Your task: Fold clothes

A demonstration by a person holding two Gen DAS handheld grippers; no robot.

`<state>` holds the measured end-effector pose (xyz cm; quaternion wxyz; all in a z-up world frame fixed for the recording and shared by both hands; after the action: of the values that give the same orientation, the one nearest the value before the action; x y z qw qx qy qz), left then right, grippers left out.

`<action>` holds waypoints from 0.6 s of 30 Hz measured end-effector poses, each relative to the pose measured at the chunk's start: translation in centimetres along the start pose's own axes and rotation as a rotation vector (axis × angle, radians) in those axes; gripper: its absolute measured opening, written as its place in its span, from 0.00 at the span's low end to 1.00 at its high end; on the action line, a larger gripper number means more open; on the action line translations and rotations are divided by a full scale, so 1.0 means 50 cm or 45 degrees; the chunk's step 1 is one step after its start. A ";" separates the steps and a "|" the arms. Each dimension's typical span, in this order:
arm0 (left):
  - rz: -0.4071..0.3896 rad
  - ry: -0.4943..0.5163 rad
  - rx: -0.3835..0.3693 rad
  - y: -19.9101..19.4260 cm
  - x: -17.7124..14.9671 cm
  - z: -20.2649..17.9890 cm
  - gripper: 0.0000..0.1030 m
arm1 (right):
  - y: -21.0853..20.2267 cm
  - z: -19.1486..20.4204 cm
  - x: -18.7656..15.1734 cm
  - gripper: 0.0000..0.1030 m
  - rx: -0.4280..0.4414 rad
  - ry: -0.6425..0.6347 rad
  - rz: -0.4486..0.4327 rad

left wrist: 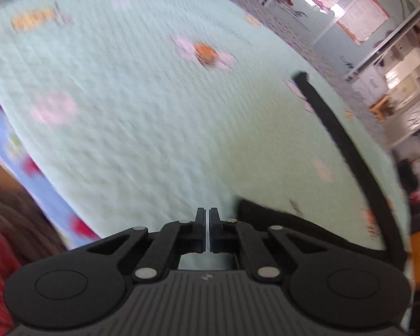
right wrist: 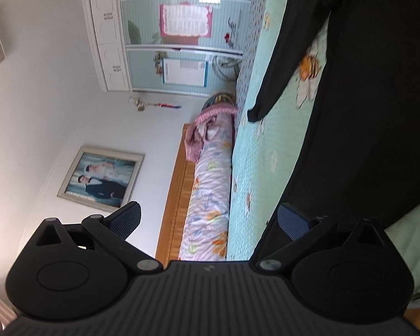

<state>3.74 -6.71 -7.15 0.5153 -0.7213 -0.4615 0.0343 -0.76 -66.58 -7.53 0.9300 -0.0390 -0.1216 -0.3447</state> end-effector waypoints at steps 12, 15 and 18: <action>0.059 0.084 -0.126 0.022 -0.079 -0.085 0.62 | 0.013 0.000 0.005 1.00 -0.170 -0.236 0.068; 0.104 0.073 -0.099 0.037 -0.100 -0.082 0.62 | 0.040 0.020 -0.016 1.00 -0.235 -0.376 0.168; 0.113 -0.044 -0.137 0.034 -0.108 -0.055 0.62 | 0.054 0.025 -0.037 1.00 -0.234 -0.422 0.234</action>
<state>3.20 -12.52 -9.48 0.4658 -0.7670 -0.4390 0.0447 -0.58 -63.16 -6.77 0.9174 -0.1907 -0.2368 -0.2569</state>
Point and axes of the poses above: each gripper's, at about its wrist camera, not at the fingertips, and y roughly the way its jaws point, z to its left, x to its top, the point moved 5 cm from there along y, roughly the way its jaws point, and after that the axes turned 8 degrees about -y, right-handed, at the moved point
